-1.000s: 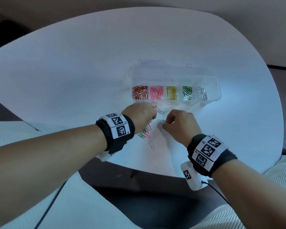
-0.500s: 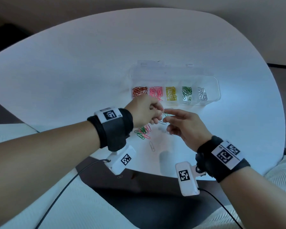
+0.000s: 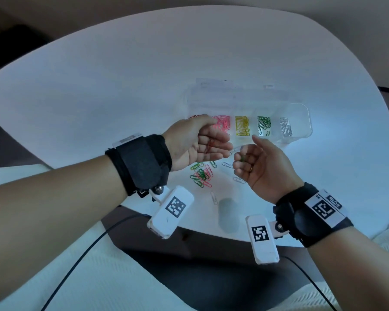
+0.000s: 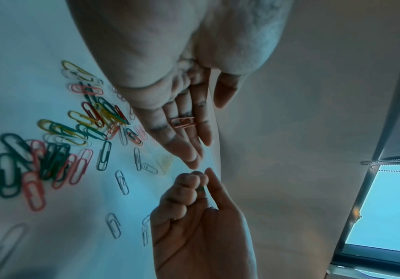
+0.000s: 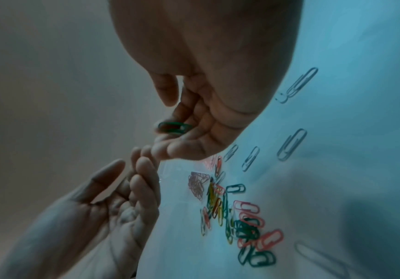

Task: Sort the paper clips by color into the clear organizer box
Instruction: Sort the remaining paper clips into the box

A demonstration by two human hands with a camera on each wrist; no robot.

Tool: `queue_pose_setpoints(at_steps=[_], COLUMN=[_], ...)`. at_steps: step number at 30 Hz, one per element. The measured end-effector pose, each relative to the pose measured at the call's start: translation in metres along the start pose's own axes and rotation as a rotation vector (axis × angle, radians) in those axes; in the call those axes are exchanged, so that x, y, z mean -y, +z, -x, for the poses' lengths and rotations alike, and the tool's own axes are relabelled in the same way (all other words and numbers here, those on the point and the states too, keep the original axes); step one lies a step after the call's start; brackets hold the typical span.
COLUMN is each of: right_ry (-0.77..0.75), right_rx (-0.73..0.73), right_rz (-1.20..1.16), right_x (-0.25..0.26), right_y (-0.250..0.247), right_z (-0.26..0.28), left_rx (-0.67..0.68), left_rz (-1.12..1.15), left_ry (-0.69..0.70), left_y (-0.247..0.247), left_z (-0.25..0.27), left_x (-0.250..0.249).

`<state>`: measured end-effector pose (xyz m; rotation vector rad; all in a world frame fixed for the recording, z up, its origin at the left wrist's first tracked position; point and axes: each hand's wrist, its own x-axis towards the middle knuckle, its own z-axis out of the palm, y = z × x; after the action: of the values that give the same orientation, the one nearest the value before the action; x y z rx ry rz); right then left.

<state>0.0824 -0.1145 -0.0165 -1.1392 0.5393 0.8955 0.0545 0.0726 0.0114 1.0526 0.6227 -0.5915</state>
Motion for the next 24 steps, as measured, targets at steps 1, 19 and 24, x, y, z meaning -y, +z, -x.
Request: queue_pose_setpoints(at_steps=[1, 19, 24], right_ry=[0.002, -0.391, -0.469], right_rx=[-0.008, -0.22, -0.289], right_rz=[0.002, 1.035, 1.438], right_x=[0.0, -0.022, -0.019], right_y=[0.001, 0.025, 0.025], right_z=[-0.001, -0.033, -0.046], left_rx=[-0.006, -0.245, -0.317], left_rz=[-0.024, -1.608, -1.73], left_ry=[-0.001, 0.195, 0.245], left_y=[-0.002, -0.021, -0.027], left_z=[-0.001, -0.016, -0.019], left_x=[0.0, 0.019, 0.025])
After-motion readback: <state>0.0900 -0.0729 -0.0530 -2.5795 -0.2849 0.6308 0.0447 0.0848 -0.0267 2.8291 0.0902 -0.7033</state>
